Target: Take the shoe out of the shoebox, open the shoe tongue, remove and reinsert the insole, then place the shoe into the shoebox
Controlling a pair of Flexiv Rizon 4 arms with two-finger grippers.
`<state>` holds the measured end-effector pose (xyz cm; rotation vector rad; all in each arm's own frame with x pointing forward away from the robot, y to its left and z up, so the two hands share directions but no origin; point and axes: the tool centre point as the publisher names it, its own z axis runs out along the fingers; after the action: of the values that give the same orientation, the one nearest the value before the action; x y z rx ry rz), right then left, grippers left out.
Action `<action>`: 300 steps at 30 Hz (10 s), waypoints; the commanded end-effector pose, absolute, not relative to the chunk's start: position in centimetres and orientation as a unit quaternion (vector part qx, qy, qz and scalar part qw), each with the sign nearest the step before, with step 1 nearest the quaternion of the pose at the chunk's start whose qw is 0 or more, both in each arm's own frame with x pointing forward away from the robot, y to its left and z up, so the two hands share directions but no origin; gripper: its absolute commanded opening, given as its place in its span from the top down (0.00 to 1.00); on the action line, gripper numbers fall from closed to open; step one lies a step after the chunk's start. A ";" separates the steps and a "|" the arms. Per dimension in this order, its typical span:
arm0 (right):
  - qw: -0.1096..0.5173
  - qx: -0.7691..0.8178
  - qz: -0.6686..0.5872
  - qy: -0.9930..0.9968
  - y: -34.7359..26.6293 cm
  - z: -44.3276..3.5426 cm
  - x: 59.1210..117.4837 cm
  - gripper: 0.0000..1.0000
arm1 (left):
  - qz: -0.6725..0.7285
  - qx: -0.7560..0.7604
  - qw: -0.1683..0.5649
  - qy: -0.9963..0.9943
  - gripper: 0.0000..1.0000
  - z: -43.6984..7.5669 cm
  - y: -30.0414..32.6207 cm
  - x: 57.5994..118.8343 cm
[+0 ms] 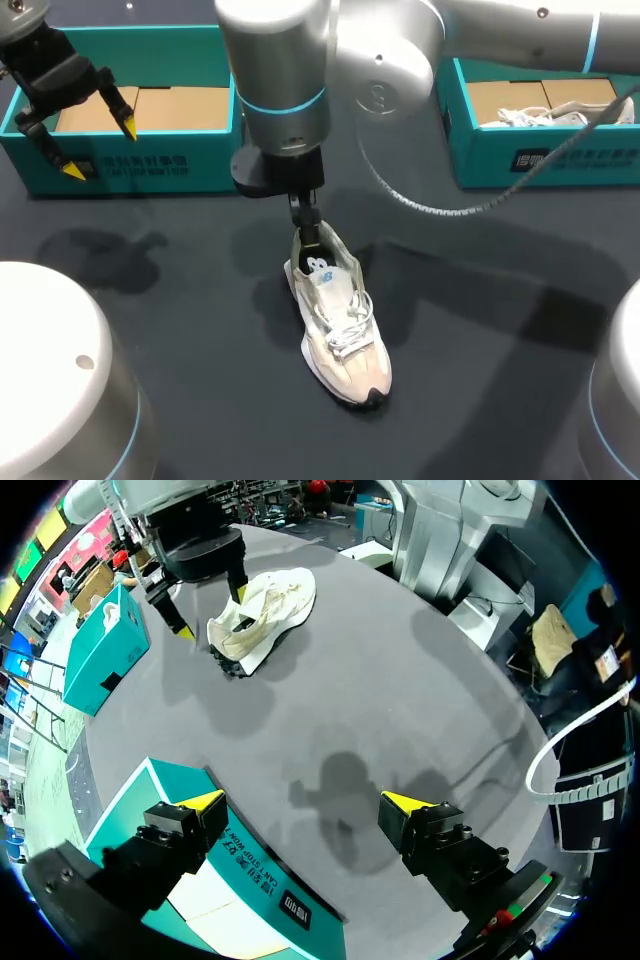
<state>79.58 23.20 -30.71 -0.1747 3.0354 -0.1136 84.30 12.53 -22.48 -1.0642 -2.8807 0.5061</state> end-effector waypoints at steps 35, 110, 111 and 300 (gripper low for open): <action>0.028 -0.074 -0.001 0.997 22.8 -37.9 82.3 0.54 | 0.161 -0.342 0.015 -0.926 0.00 -22.4 12.6 84.3; 0.138 0.047 -0.052 0.988 2.8 -11.5 87.9 1.00 | 0.161 -0.342 0.015 -0.926 0.00 -22.4 12.6 84.3; 0.138 0.050 -0.057 0.987 2.2 -11.0 88.7 1.00 | 0.161 -0.342 0.015 -0.926 0.00 -22.4 12.6 84.3; 0.159 0.759 -0.062 0.629 -34.1 -24.7 113.5 1.00 | 0.161 -0.342 0.015 -0.926 0.00 -22.4 12.6 84.3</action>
<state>113.29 -33.73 -24.82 2.1372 1.8045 -0.1983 84.30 12.53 -22.49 -1.0641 -2.8808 0.5061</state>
